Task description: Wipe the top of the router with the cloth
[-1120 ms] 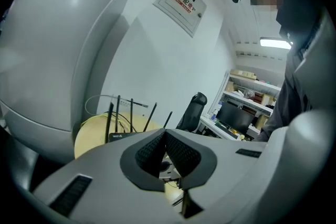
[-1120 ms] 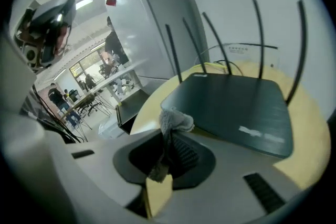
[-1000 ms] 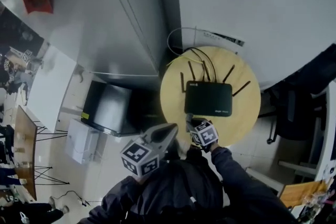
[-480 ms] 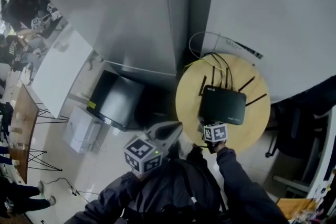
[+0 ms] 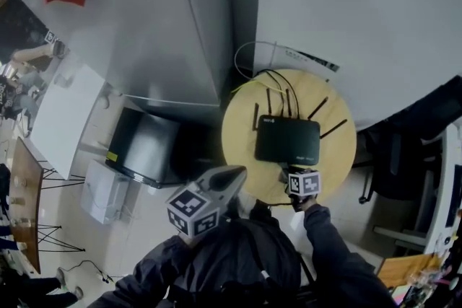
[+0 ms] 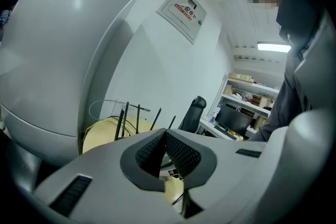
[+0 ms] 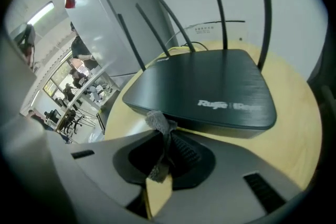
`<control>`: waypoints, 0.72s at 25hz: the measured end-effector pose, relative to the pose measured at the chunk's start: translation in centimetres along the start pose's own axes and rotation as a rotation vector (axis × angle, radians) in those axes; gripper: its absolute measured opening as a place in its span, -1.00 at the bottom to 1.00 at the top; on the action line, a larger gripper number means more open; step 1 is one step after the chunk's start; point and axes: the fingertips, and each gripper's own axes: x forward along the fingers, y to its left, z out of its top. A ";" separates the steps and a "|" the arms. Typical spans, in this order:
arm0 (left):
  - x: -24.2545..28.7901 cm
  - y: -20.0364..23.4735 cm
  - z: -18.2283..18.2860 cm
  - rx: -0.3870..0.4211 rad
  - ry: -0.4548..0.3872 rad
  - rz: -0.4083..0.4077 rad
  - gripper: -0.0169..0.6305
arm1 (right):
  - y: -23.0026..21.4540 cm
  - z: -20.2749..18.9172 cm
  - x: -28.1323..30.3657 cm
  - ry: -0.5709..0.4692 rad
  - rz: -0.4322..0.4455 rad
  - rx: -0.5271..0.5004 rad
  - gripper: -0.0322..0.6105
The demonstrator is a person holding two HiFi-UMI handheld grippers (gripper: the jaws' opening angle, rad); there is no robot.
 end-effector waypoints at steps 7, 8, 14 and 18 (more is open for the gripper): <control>1.7 -0.8 0.1 0.009 0.017 -0.034 -0.97 | -5.8 -1.2 -2.6 -0.012 -0.072 0.063 -0.68; 1.8 -0.9 0.1 0.010 0.018 -0.036 -0.97 | -6.6 -1.4 -3.0 -0.016 -0.083 0.069 -0.68; 2.4 -0.9 0.2 0.011 0.020 -0.040 -0.97 | -10.3 -2.4 -4.3 -0.023 -0.123 0.154 -0.68; 2.5 -0.8 0.4 0.009 0.015 -0.036 -0.97 | -10.3 -2.4 -4.3 -0.029 -0.128 0.171 -0.68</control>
